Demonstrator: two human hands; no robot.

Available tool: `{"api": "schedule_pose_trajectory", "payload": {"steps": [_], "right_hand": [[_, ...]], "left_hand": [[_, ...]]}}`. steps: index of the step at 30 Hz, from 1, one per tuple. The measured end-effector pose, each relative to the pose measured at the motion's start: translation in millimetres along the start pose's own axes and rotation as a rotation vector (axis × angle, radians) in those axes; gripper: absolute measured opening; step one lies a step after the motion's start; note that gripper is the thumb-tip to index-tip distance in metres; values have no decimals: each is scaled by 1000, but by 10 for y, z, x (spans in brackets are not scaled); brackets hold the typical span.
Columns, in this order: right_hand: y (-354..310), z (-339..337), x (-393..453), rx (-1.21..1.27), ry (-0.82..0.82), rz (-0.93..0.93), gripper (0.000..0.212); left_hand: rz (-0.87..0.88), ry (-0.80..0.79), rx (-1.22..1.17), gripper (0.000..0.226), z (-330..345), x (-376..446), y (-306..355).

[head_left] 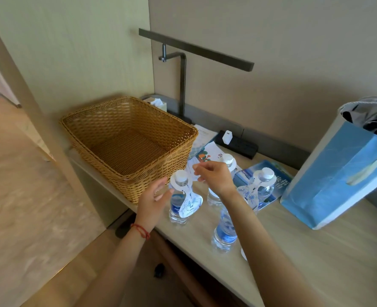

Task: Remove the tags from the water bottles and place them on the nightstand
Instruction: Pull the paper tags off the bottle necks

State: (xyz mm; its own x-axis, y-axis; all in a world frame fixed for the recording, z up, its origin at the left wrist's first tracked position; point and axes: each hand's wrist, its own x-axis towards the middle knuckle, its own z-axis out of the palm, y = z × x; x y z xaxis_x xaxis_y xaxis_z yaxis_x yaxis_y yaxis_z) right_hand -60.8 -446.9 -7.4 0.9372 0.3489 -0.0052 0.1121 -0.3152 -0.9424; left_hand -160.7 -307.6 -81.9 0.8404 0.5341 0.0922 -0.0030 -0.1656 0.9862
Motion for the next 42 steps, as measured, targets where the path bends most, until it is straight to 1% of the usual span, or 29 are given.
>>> {"api": "schedule_pose_trajectory", "payload": {"steps": [2, 6, 9, 13, 15, 17, 19, 22, 26, 29, 32, 36, 39, 42], "right_hand": [[72, 81, 61, -52, 19, 57, 18], [174, 183, 121, -82, 12, 194, 22], [213, 212, 122, -66, -21, 249, 26], [206, 201, 115, 18, -27, 230, 20], [191, 195, 106, 104, -16, 220, 24], [170, 203, 92, 115, -9, 174, 22], [132, 215, 77, 85, -6, 105, 16], [79, 215, 57, 88, -9, 20, 17], [13, 134, -17, 104, -2, -24, 14], [-16, 23, -112, 149, 7, -27, 13], [-26, -107, -225, 211, 17, -10, 16], [-30, -289, -391, 246, 48, -17, 21], [-19, -417, -517, 275, 67, -8, 22], [10, -554, -633, 304, 87, 10, 20]], "left_hand": [[-15, -52, 14, 39, 5, 67, -56], [-10, -179, -10, 33, 31, 137, -116], [-14, -245, -33, 42, 43, 157, -136], [-16, -266, -51, 42, 36, 161, -146], [-17, -262, -63, 43, 36, 159, -143], [-26, -256, -68, 44, 40, 162, -157], [-39, -246, -72, 42, 43, 161, -169], [-36, -224, -78, 39, 51, 157, -180], [-40, -215, -63, 46, 60, 150, -194], [-55, -187, -61, 46, 71, 122, -201], [-51, -111, -65, 37, 87, 56, -165], [-66, 25, -52, 37, 133, -91, -103], [-16, 149, -37, 26, 192, -285, -19], [63, 151, -50, 26, 300, -478, 65]]}}
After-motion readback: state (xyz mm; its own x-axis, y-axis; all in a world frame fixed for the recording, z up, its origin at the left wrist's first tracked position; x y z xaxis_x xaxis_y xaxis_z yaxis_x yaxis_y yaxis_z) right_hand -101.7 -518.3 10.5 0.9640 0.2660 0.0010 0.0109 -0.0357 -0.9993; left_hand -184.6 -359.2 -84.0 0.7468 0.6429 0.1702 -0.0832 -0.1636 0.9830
